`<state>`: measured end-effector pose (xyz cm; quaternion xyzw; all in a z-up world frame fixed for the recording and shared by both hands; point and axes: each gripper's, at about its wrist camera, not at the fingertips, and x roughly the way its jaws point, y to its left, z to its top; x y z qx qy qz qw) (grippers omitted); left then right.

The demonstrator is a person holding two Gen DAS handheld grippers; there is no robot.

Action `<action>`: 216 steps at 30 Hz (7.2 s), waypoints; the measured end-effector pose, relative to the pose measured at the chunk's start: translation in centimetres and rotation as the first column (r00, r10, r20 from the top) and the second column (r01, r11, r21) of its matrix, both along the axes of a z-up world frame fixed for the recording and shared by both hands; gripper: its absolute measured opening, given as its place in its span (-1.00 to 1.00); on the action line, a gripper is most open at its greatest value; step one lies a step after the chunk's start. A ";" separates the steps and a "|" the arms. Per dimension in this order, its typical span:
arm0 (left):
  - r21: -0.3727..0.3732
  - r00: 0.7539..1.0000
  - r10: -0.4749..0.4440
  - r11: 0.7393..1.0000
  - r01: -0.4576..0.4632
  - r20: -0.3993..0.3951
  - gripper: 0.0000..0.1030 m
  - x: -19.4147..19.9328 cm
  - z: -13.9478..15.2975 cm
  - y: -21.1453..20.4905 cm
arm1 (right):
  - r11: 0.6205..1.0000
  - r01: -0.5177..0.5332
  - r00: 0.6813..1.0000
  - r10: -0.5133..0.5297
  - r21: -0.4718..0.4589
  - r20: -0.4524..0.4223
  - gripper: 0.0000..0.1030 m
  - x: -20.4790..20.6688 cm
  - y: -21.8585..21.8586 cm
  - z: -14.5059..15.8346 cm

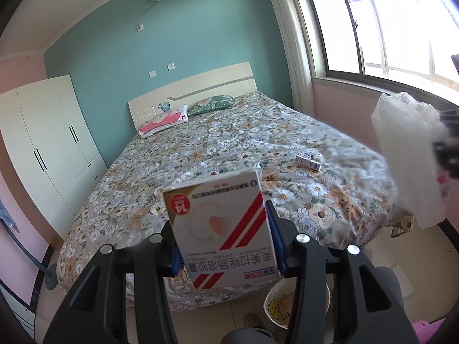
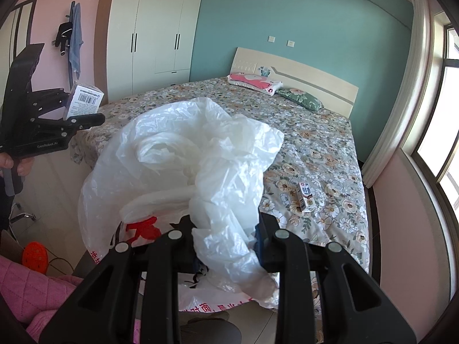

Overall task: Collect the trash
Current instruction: 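Lift the medicine box with the left tool while the right tool lifts the plastic bag, then lower the plastic bag into the wastebasket and open the right tool, then open the left tool to drop the medicine box into the wastebasket, then move both tools back over the bed toward the remaining items, then grasp the white milk carton with the right tool while the left tool grasps the black foam roller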

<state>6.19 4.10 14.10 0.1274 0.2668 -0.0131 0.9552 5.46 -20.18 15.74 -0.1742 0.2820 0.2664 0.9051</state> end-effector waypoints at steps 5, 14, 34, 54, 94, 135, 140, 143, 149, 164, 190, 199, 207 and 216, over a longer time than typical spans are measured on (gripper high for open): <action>-0.030 0.996 -0.016 0.999 0.013 -0.083 -0.04 -0.2 -3.7 0.9 | 0.999 -0.036 0.996 0.035 -0.007 -0.085 -0.45 0.0 0.8 -4.4; -0.105 0.954 -0.051 0.994 0.021 -0.295 -0.04 1.7 -13.6 1.1 | 0.998 -0.058 0.954 0.049 -0.023 -0.296 -0.45 1.7 3.1 -14.8; -0.207 0.797 -0.102 0.978 -0.030 -0.596 -0.04 5.8 -29.5 0.9 | 0.990 -0.002 0.771 -0.088 -0.140 -0.631 -0.45 7.3 7.2 -37.8; -0.242 0.627 -0.107 0.961 -0.134 -0.771 -0.04 10.7 -42.1 -1.2 | 0.979 0.024 0.615 -0.175 -0.204 -0.769 -0.44 12.9 12.0 -56.0; -0.203 0.451 -0.078 0.950 -0.237 -0.889 0.19 15.7 -53.8 -2.8 | 0.986 0.035 0.595 -0.151 -0.162 -0.790 0.24 14.9 11.0 -63.3; -0.206 0.790 0.032 0.958 -0.199 -0.612 0.71 11.9 -28.6 0.2 | 0.985 0.067 0.903 -0.126 -0.156 -0.410 0.47 9.6 4.3 -33.0; -0.242 0.833 0.026 0.951 -0.191 -0.553 0.71 12.4 -23.5 0.4 | 0.984 0.096 0.941 -0.138 -0.148 -0.309 0.51 9.8 2.2 -26.4; -0.244 0.857 0.031 0.953 -0.181 -0.515 0.71 12.6 -20.6 0.5 | 0.987 0.107 0.953 -0.137 -0.123 -0.269 0.52 10.0 0.7 -22.6; -0.218 0.897 0.040 0.964 -0.150 -0.440 0.74 12.9 -15.8 0.0 | 0.988 0.143 0.961 -0.152 -0.053 -0.233 0.54 11.2 -2.0 -16.7; -0.172 0.936 0.025 0.981 -0.090 -0.350 0.77 17.9 -7.8 -0.9 | 0.973 0.223 0.967 -0.228 -0.052 -0.110 0.62 15.6 -4.9 -5.5; -0.259 0.845 0.155 0.910 -0.323 -0.511 0.77 36.0 -11.9 -1.0 | 0.959 0.267 0.933 -0.283 -0.099 -0.221 0.62 36.2 -8.6 -8.8; -0.302 0.804 0.164 0.869 -0.392 -0.571 0.77 41.8 -18.5 1.0 | 0.959 0.252 0.907 -0.282 -0.133 -0.312 0.62 43.8 -9.1 -16.9; -0.353 0.797 0.156 0.835 -0.422 -0.584 0.77 45.7 -23.6 2.9 | 0.952 0.233 0.891 -0.292 -0.200 -0.348 0.62 49.3 -8.7 -23.5; -0.342 0.794 0.199 0.823 -0.454 -0.575 0.77 49.6 -27.1 4.7 | 0.942 0.228 0.862 -0.313 -0.246 -0.399 0.62 54.1 -9.0 -29.2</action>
